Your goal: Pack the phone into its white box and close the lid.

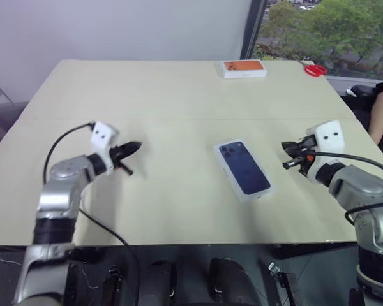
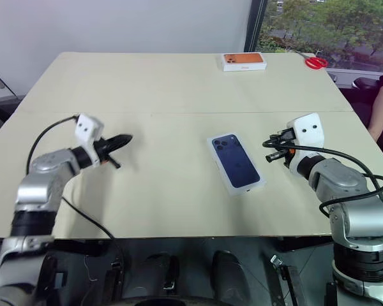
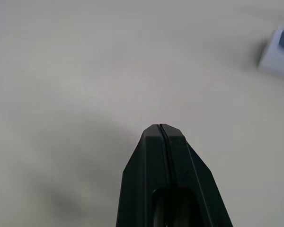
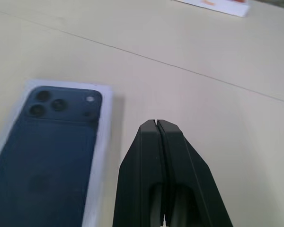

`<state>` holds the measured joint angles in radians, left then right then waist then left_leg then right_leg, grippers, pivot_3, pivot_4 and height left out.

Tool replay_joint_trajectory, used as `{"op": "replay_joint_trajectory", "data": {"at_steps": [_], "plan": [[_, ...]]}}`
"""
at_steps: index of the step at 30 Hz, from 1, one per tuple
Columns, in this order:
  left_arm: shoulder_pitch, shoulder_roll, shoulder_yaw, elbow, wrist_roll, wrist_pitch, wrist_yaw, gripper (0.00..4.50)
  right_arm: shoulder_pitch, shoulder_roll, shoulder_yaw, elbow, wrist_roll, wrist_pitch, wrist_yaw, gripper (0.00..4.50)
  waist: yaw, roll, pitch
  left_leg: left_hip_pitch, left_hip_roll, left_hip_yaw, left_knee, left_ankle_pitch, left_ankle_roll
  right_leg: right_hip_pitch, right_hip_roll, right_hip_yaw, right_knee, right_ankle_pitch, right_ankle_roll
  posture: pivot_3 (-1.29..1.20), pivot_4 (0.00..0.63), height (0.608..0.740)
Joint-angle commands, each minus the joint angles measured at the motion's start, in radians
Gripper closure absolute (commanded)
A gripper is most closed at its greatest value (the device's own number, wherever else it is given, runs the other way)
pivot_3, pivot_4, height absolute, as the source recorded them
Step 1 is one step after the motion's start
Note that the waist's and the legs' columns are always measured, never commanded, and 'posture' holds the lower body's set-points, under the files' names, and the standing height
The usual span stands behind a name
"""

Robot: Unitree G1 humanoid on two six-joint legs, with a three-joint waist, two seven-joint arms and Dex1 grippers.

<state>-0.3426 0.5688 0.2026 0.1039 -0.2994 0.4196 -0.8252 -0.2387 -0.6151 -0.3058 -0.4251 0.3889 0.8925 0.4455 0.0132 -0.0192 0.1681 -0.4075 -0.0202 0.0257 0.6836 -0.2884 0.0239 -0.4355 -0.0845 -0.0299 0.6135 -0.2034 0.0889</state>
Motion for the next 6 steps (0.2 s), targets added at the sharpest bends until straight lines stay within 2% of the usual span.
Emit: {"op": "replay_joint_trajectory", "data": {"at_steps": [1, 6], "plan": [[0.036, 0.029, 0.081, -0.095, -0.064, 0.027, 0.021, 4.50, 0.002, -0.020, -0.025, 0.003, 0.047, -0.045, 0.066, 4.46, 0.002, 0.000, 0.000, 0.000, 0.000, 0.000, 0.000, 0.000, 0.000, 0.000, -0.001, 0.000, 0.000, 0.000, 0.000, 0.00, 0.150, 0.740], [0.096, 0.064, 0.096, -0.135, -0.070, 0.044, 0.037, 4.50, -0.001, -0.024, -0.019, 0.027, 0.061, -0.061, 0.095, 4.46, -0.001, 0.000, 0.000, 0.000, 0.000, -0.001, 0.000, 0.000, 0.000, 0.000, -0.003, 0.000, 0.000, 0.000, 0.000, 0.00, 0.150, 0.740]]}}
